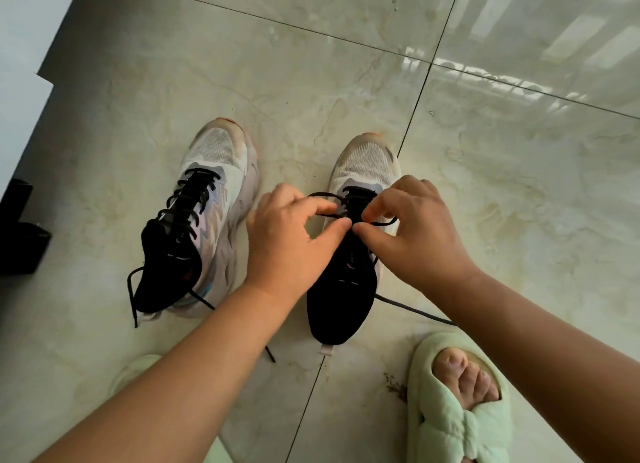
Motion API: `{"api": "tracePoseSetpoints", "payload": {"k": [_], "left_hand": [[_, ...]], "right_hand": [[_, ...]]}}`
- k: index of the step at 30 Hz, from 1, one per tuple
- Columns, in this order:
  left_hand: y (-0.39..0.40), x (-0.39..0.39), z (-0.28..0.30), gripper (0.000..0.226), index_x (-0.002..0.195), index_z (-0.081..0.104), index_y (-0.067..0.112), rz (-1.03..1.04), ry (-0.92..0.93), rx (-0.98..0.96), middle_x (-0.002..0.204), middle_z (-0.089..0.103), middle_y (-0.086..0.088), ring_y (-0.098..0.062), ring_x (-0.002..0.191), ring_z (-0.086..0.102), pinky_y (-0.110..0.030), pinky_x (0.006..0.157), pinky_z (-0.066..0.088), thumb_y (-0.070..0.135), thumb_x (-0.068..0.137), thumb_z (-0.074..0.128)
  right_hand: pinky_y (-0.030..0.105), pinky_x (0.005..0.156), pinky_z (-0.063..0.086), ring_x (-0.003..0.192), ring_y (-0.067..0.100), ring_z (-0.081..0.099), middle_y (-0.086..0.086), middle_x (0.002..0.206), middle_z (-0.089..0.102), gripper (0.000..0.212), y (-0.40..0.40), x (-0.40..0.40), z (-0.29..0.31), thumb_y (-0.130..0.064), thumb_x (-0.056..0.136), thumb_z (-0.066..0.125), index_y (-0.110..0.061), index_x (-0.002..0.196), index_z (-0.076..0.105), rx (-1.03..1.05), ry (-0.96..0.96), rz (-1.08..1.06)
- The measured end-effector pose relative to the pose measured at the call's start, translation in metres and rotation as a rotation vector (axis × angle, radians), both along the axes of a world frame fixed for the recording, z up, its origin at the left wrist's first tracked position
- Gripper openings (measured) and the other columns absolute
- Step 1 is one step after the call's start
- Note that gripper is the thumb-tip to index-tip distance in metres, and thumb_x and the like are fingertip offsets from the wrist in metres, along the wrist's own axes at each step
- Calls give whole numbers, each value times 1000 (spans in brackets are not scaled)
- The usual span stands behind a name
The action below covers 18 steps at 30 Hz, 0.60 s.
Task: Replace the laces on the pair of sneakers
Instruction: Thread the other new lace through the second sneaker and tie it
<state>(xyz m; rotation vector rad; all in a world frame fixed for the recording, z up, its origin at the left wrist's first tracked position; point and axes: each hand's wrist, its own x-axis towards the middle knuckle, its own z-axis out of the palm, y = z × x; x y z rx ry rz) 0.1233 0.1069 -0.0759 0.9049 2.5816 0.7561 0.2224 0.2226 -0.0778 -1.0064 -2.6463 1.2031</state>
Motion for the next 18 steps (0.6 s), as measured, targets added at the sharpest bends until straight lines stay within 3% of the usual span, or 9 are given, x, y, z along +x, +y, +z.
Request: {"api": "tracePoseSetpoints", "payload": {"k": [2,3,8,15,18], "left_hand": [[4,-1,-3,18,89,75,27,38,-136,-22,72,50,14,4,69,52,-7,69,40,34,73,75],[7,-2,-4,16,87,75,28,55,-177,-27,70,54,15,8,63,51,-2,61,35,33,72,75],[13,-4,-4,6,77,74,26,62,-283,6,60,59,23,13,56,52,0,51,33,20,76,74],[3,2,-12,7,79,70,20,82,-273,87,62,59,19,7,58,54,-3,57,37,15,82,67],[1,8,-13,9,78,66,21,140,-248,102,64,59,17,5,60,55,-7,59,42,15,85,65]], "right_hand": [[35,82,41,93,21,48,-8,81,47,11,1,-5,1,-26,75,69,-16,81,70,17,-58,18],[33,80,41,92,20,49,-8,80,47,11,2,-6,2,-26,76,68,-17,82,69,25,-84,29],[26,62,35,78,19,54,-5,78,55,11,1,-12,1,-23,75,61,-19,83,68,53,-184,50],[30,65,44,77,21,56,0,80,61,11,1,-11,1,-22,79,57,-14,81,65,24,-159,71],[31,64,49,72,17,58,-4,72,62,10,0,-6,3,-25,76,62,-15,78,62,-96,-164,-47]]}}
